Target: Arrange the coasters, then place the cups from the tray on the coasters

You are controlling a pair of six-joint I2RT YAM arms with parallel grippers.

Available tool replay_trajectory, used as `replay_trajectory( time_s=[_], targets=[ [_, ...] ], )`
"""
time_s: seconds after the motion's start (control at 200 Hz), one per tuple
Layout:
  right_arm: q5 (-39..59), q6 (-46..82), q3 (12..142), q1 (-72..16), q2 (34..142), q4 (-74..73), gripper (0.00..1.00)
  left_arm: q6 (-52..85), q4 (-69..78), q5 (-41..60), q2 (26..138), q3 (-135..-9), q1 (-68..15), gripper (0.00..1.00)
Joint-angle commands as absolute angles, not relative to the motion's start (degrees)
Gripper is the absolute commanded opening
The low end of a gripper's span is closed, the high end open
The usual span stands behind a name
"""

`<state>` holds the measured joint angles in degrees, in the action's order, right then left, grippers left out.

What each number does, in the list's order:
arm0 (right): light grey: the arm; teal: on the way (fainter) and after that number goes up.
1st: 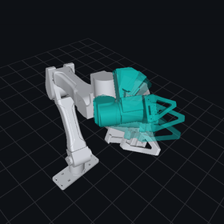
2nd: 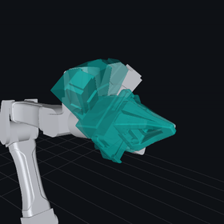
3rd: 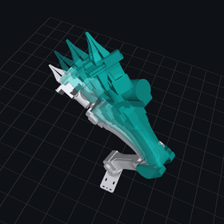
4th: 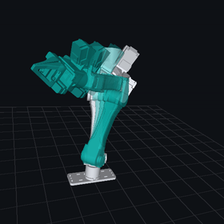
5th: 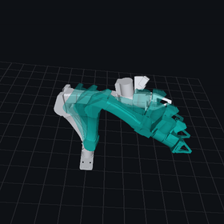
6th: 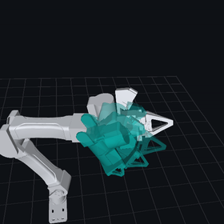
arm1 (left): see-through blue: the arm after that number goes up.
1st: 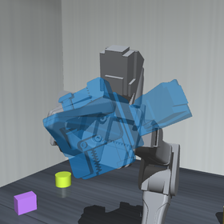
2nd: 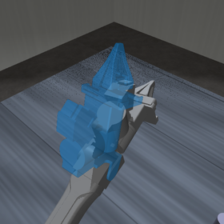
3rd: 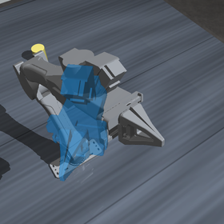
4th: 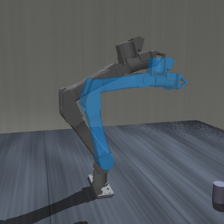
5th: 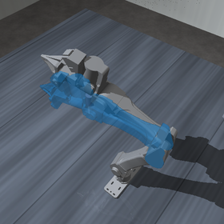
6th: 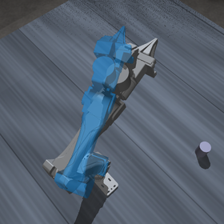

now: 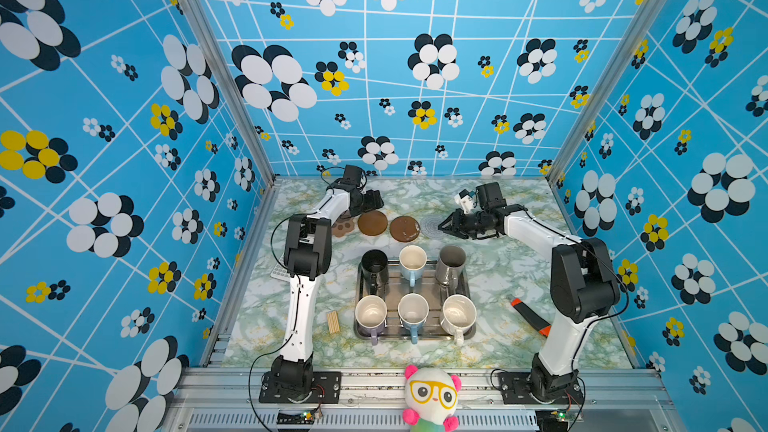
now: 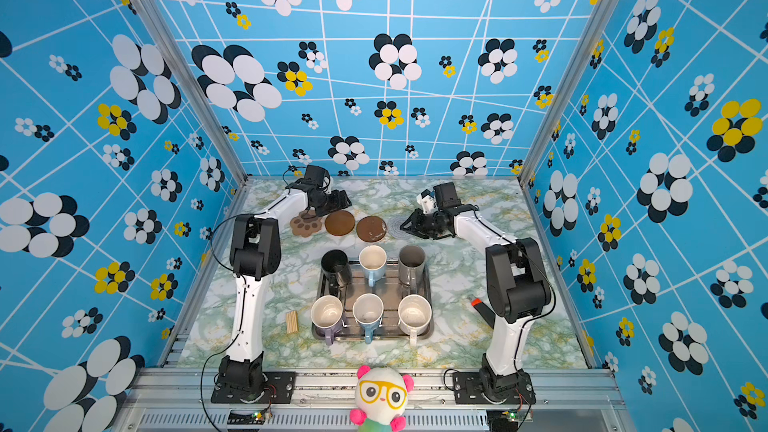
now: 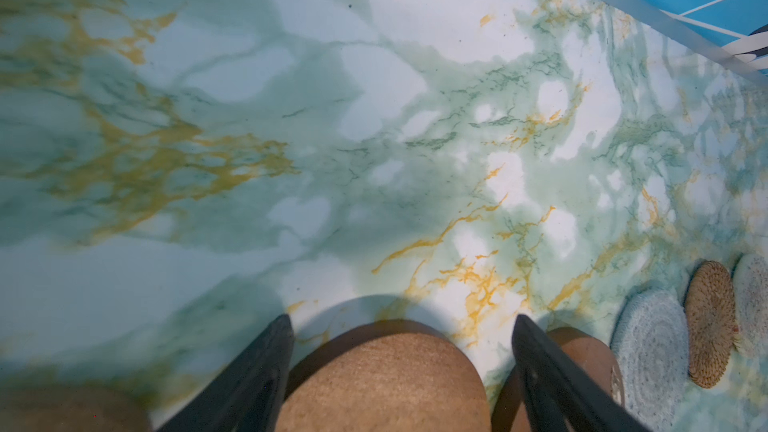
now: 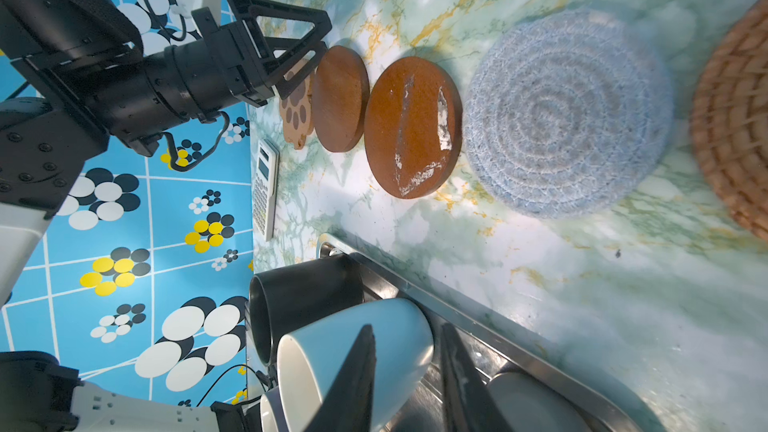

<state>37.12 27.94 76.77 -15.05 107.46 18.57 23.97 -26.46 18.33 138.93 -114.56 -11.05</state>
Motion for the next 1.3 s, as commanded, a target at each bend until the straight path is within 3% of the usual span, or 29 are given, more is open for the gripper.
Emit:
replay_trajectory(
  time_s=[0.0,0.41,0.855,1.295],
  targets=[
    [38.6,28.3,77.9,-15.7,109.3,17.8,0.29,25.4,-28.2,20.0,137.9,-112.7,-12.0,0.84],
    [38.7,27.4,79.6,-15.9,110.2,19.1,0.29,24.9,-28.0,17.5,134.2,-113.9,-11.5,0.85],
    [37.9,25.9,80.5,-15.9,110.3,21.0,0.29,15.3,-43.8,-1.5,128.0,-119.7,-5.7,0.88],
    [36.4,23.6,81.4,-15.8,109.5,24.6,0.30,16.4,-37.1,4.0,134.0,-117.1,-1.7,0.87]
  ],
)
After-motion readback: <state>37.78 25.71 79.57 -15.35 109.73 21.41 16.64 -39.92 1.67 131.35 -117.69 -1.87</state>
